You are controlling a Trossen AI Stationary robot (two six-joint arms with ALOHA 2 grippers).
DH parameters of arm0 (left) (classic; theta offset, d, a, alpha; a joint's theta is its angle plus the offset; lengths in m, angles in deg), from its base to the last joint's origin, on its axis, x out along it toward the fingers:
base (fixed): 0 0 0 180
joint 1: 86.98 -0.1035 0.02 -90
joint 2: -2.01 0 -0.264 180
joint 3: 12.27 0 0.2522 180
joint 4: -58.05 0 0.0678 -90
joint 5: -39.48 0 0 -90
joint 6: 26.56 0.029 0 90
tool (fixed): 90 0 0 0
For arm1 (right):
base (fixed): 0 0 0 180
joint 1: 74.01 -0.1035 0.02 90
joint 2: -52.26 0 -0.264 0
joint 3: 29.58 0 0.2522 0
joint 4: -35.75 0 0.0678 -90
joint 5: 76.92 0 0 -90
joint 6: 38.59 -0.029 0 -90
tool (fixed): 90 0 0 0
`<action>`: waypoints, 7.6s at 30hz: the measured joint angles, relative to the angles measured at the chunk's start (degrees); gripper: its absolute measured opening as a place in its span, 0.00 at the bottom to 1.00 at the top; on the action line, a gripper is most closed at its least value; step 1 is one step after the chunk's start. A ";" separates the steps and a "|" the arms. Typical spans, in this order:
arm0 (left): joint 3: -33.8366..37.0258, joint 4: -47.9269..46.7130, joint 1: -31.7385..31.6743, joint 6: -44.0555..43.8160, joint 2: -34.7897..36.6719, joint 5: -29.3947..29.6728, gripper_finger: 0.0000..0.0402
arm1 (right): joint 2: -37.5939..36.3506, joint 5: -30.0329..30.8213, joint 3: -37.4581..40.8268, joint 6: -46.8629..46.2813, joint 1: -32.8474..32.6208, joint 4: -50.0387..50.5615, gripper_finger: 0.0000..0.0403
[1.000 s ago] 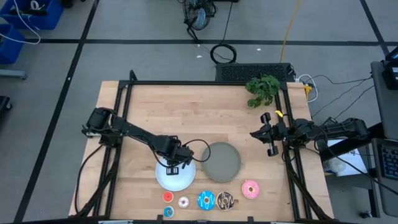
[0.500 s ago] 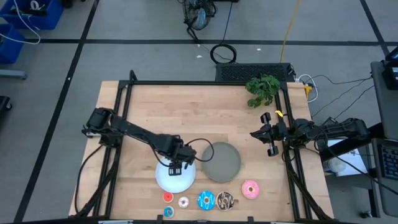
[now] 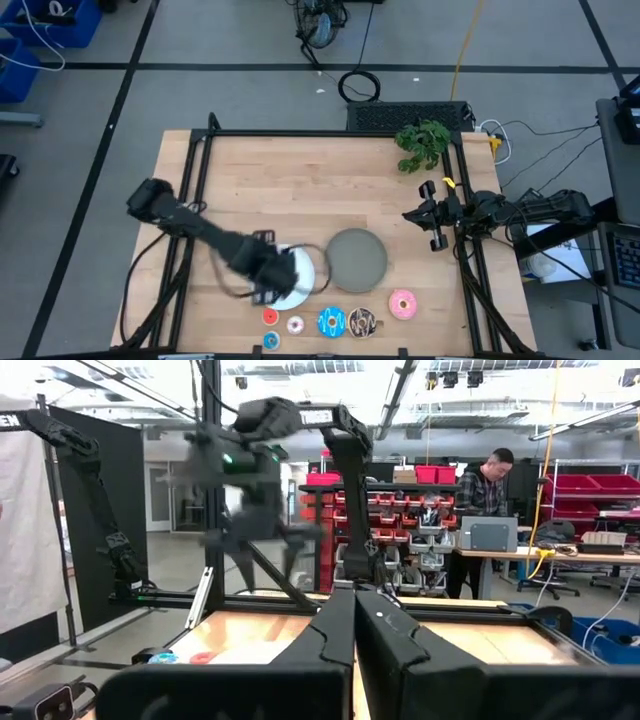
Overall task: Pick & Place donuts
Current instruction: Put the small blue donut on the white plate
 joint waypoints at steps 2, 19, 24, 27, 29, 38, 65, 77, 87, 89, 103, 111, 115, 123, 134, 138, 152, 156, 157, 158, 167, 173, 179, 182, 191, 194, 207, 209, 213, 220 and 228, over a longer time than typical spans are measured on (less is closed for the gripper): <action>-0.17 -0.93 2.76 -2.99 2.37 3.22 0.51 | 0.14 -0.10 -0.01 -1.15 -0.01 -0.08 0.00; 15.57 -2.18 16.09 -27.84 20.90 15.44 0.01 | 0.88 -0.16 -0.01 -0.71 -0.01 -1.21 0.00; 22.17 14.16 16.81 -26.15 20.53 12.84 0.02 | 0.88 -0.21 -0.01 -0.69 -0.01 -1.56 0.00; 24.48 23.00 16.33 -23.15 18.80 12.75 0.01 | 0.93 -0.19 -0.03 -0.69 -0.01 -1.61 0.00; 24.53 25.06 16.11 -22.58 17.38 13.43 0.01 | 0.95 -0.19 -0.03 -0.69 -0.01 -1.68 0.00; 23.98 33.05 15.35 -20.17 8.40 10.38 0.10 | 0.95 -0.19 -0.07 -0.55 0.00 -2.11 0.00; -10.24 22.11 21.59 -30.80 -17.22 3.52 0.39 | 0.95 -3.16 -0.05 1.38 -0.01 -3.37 0.00; -10.20 24.16 23.62 -33.11 -17.19 5.59 0.57 | 0.95 -3.06 -0.05 2.04 -0.01 -4.62 0.00; -5.05 29.25 23.33 -31.77 -17.14 4.22 0.57 | 0.95 -3.11 -0.01 2.34 -0.01 -4.30 0.00; -3.89 30.23 23.33 -31.79 -17.14 3.94 0.57 | 0.95 -3.11 -0.01 2.32 -0.01 -4.25 0.00; 2.77 37.86 23.40 -33.34 -17.14 2.09 0.57 | 0.95 -3.14 -0.01 2.33 -0.01 -4.23 0.00; 3.66 37.40 23.40 -31.97 -17.14 2.52 0.57 | 0.95 -3.16 -0.03 2.32 -0.01 -4.23 0.00; 3.66 36.77 23.33 -30.64 -17.14 3.40 0.57 | 0.95 -3.16 -0.03 2.32 -0.01 -4.23 0.00; 3.66 36.50 23.12 -27.84 -17.14 5.10 0.57 | 0.94 -3.17 -0.07 2.32 -0.01 -4.22 0.00; 4.62 37.68 23.14 -28.68 -17.14 4.03 0.57 | 0.95 -3.18 -0.07 1.91 0.00 -4.21 0.00; 7.81 41.92 23.23 -29.53 -17.14 2.50 0.57 | 0.95 -3.18 -0.05 1.89 0.00 -4.21 0.00; 9.95 42.55 23.18 -29.60 -17.14 2.15 0.52 | 0.95 -3.18 -0.05 1.77 0.00 -4.19 0.00; 9.88 43.06 23.17 -28.85 -18.25 0.86 0.42 | 0.95 -3.18 -0.05 1.78 0.01 -4.17 0.00; 9.80 43.33 23.11 -28.80 -18.67 0.32 0.40 | 0.95 -3.18 -0.05 1.76 0.01 -4.18 0.00; 9.80 43.72 23.07 -28.74 -19.06 0.05 0.37 | 0.95 -3.18 -0.05 1.78 0.01 -4.10 0.00; 9.85 44.17 23.03 -28.64 -19.87 -1.75 0.20 | 1.17 -3.13 -0.05 1.03 0.01 -4.21 0.00; 9.20 43.96 23.07 -26.68 -20.03 -4.06 0.03 | 1.17 -3.11 -0.03 1.01 0.01 -4.21 0.00; 1.53 32.95 22.36 -23.89 -20.82 -4.15 0.06 | 1.17 -3.09 -0.01 0.93 0.01 -4.21 0.00; -3.76 25.70 21.71 -21.93 -20.57 -2.62 0.03 | 1.19 -3.11 -0.01 0.79 0.01 -4.23 0.00; -14.33 11.55 20.47 -18.50 -20.49 0.53 0.06 | 1.19 -3.11 -0.01 0.79 0.00 -4.23 0.00; -17.10 5.13 20.42 -18.80 -20.49 1.31 0.04 | 1.19 -3.14 -0.01 0.79 0.01 -4.23 0.00; -28.08 -14.01 16.96 -17.64 -15.53 1.66 0.07 | 1.19 -3.14 -0.05 0.55 0.01 -4.50 0.00; -27.53 -14.62 16.09 -17.52 -13.06 3.29 0.04 | 1.19 -3.14 -0.07 0.55 0.01 -4.50 0.00; -27.38 -14.65 15.18 -17.23 -8.94 6.42 0.02 | 1.19 -3.14 -0.07 0.55 -0.01 -4.42 0.00; -26.31 -16.09 12.62 -16.08 -5.40 6.41 0.06 | 1.19 -3.16 -0.07 0.53 0.01 -4.22 0.00; -15.77 -14.68 6.48 -9.22 -2.73 6.51 0.07 | 1.19 -3.16 -0.05 -0.71 -0.01 -4.20 0.00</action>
